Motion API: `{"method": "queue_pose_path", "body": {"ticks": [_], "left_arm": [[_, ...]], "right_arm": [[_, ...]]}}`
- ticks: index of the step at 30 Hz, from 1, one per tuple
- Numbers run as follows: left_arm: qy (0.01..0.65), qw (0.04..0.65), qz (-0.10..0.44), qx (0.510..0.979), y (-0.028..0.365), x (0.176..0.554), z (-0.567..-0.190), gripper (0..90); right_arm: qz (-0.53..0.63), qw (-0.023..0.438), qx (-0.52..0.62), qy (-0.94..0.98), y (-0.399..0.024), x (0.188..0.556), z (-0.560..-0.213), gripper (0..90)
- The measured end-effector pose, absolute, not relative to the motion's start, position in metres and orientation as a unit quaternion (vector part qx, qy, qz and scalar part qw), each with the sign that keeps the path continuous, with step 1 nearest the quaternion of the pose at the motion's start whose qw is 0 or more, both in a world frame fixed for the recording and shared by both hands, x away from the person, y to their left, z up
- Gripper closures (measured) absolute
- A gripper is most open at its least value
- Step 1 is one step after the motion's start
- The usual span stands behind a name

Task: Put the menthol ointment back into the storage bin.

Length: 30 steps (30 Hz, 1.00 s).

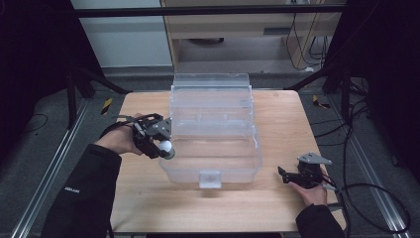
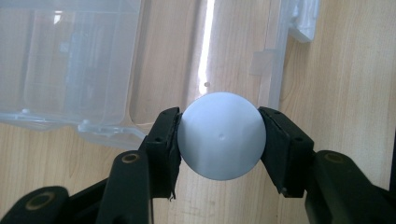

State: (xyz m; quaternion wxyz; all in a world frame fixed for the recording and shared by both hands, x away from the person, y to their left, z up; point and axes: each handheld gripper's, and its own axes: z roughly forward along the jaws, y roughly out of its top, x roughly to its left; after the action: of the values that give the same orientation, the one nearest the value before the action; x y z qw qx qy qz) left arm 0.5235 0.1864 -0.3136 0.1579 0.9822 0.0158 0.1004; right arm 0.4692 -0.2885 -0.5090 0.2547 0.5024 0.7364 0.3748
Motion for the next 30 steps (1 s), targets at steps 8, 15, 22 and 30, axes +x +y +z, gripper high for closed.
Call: {"method": "queue_pose_path", "body": {"ticks": [8,15,22,30], "left_arm": [[0.023,0.152,0.088,0.984,0.182,0.530,-0.325,50.3],[0.025,0.148,0.082,0.985,0.181,0.534,-0.334,50.3],[0.025,0.142,0.076,0.987,0.180,0.537,-0.341,50.3],[0.031,0.139,0.065,0.988,0.181,0.540,-0.356,50.3]], "right_arm": [[0.375,0.256,0.501,0.737,-0.289,0.469,-0.509,8.7],[0.375,0.256,0.501,0.737,-0.289,0.469,-0.509,8.7],[0.375,0.256,0.501,0.737,-0.289,0.469,-0.509,8.7],[0.375,0.254,0.502,0.737,-0.288,0.469,-0.509,8.7]]}}
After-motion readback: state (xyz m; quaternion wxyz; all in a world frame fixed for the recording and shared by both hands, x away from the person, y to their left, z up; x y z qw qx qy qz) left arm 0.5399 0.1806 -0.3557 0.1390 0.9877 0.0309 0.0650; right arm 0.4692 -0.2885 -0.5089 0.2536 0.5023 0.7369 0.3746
